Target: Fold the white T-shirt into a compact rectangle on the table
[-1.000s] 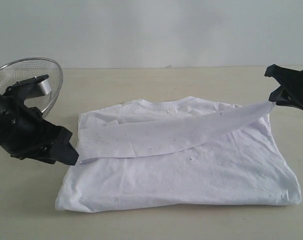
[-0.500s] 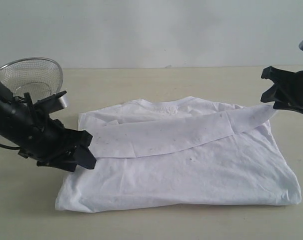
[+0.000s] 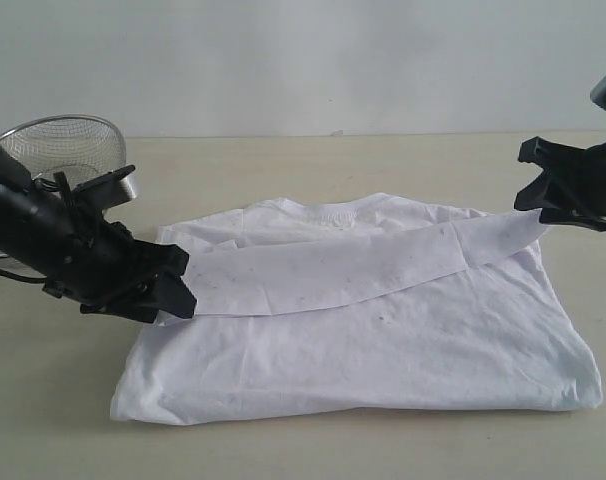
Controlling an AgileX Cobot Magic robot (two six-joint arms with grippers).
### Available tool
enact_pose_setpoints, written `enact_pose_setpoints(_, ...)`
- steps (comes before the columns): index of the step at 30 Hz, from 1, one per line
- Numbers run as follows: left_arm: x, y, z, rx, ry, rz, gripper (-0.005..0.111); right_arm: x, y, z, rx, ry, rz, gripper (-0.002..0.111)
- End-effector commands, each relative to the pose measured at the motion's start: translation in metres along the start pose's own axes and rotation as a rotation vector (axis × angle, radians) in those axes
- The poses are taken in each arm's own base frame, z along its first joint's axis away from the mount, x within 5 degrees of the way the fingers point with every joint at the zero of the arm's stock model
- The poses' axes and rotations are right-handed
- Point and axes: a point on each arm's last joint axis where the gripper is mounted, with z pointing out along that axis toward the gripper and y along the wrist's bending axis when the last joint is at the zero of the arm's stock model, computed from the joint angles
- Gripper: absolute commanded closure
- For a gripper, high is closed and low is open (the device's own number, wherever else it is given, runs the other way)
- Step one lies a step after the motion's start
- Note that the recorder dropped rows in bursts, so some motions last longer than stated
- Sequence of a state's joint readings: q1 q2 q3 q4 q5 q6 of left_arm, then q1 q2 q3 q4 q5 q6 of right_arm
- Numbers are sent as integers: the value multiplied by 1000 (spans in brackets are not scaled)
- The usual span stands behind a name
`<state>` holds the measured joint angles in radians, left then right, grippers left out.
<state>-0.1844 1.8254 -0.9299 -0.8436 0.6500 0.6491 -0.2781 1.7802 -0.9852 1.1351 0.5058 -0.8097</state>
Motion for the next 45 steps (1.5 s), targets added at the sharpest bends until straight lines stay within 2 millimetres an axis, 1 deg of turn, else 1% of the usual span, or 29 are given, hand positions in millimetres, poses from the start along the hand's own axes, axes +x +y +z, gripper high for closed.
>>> enact_pose_setpoints(1, -1, 5, 10, -3, 17, -9, 55, -1, 0, -1, -2, 0, -22, 75)
enact_pose_setpoints(4, 0, 7, 15, -3, 31, -19, 55, -1, 0, -1, -2, 0, -36, 75)
enact_pose_setpoints(16, -2, 9, 15, -16, 13, -20, 56, 0, 1, -1, -9, 7, -43, 75)
enact_pose_setpoints(19, -3, 10, 15, -28, -2, -20, 65, 0, 1, -1, -12, 10, -43, 75)
enact_pose_setpoints(20, -3, 10, 15, -30, -5, -20, 69, 0, 1, -1, -13, 11, -43, 75)
enact_pose_setpoints(22, -4, 10, 15, -32, -8, -9, 83, 0, 2, -1, -17, 14, -43, 75)
enact_pose_setpoints(25, -4, 10, 15, -34, -9, -3, 95, 1, 2, -1, -23, 20, -43, 75)
enact_pose_setpoints(26, -4, 10, 15, -35, -10, -3, 96, 1, 2, -1, -23, 20, -43, 75)
enact_pose_setpoints(37, -5, 9, 13, -35, -19, -2, 96, 2, 3, -1, -27, 37, -60, 75)
enact_pose_setpoints(39, -6, 8, 10, -36, -30, 3, 97, 2, 3, -1, -27, 37, -60, 75)
enact_pose_setpoints(41, -8, 5, 4, -38, -53, 12, 102, 2, 3, -1, -27, 37, -60, 75)
enact_pose_setpoints(45, -17, -3, -11, -35, -111, 43, 102, 2, 3, -1, -27, 37, -60, 75)
